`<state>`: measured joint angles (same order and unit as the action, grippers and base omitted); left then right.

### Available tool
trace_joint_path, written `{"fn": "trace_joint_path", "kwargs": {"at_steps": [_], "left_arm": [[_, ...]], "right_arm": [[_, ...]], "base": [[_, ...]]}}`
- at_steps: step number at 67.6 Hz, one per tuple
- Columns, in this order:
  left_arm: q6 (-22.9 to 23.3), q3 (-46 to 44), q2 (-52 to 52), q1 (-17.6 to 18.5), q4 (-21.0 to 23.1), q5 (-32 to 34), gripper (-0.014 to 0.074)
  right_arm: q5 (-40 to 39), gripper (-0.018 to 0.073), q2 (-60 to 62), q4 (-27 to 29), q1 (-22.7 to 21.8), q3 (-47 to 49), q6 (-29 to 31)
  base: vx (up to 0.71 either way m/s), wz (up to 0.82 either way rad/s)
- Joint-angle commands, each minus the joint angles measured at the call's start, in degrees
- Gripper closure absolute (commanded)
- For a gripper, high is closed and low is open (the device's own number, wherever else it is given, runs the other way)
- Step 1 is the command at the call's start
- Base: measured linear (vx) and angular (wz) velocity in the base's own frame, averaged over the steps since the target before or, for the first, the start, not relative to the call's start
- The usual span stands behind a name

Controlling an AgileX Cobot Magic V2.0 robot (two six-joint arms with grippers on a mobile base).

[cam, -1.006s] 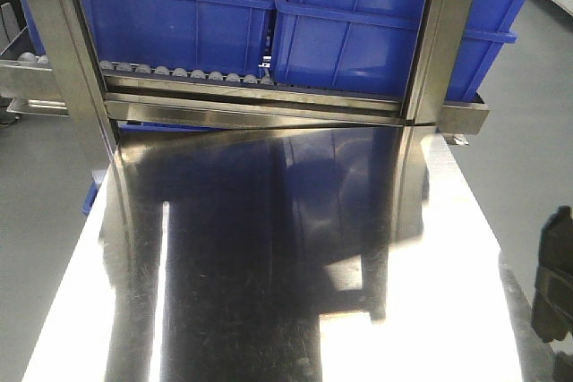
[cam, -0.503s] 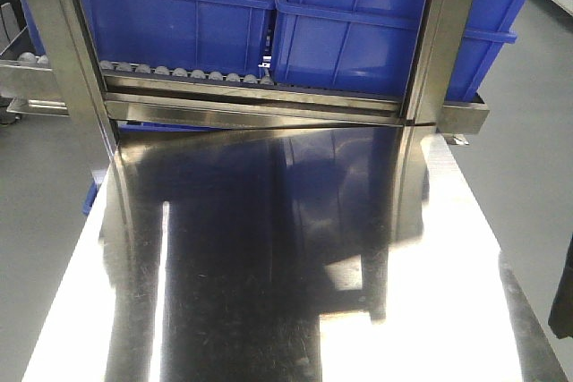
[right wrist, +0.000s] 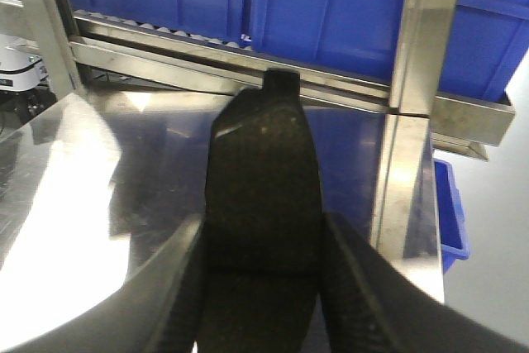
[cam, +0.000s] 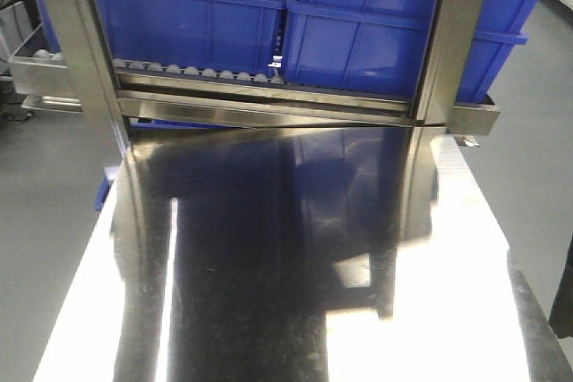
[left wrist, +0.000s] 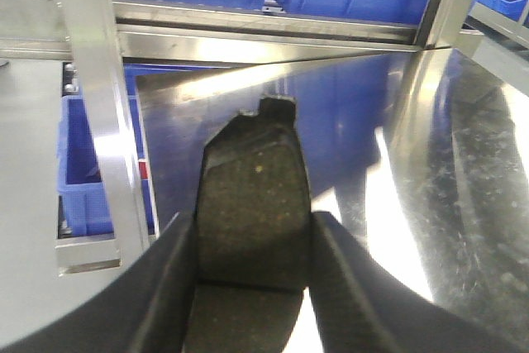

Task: Move and align brake pads A on conveyor
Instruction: 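Back the base away from the steel table and turn toward the aisle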

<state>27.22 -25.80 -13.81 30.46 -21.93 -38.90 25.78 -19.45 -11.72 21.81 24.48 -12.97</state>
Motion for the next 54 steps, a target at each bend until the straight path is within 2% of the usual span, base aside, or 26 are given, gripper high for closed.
{"fn": "trace_joint_path", "kwargs": {"at_steps": [1, 17, 54], "left_arm": [[0.2, -1.7, -0.5, -0.2, -1.5, 4.8, 0.0603], [0.2, -1.7, -0.5, -0.2, -1.5, 4.8, 0.0603], [0.2, -1.7, -0.5, -0.2, -1.5, 4.8, 0.0603]], "right_arm": [[-5.5, 0.0564, -0.3, -0.7, 0.0, 1.8, 0.4], [-5.5, 0.0564, -0.3, -0.7, 0.0, 1.8, 0.4], [-5.5, 0.0564, -0.3, -0.7, 0.0, 1.8, 0.4]], "base": [[-0.04, 0.16], [-0.09, 0.41], [-0.19, 0.76]]}}
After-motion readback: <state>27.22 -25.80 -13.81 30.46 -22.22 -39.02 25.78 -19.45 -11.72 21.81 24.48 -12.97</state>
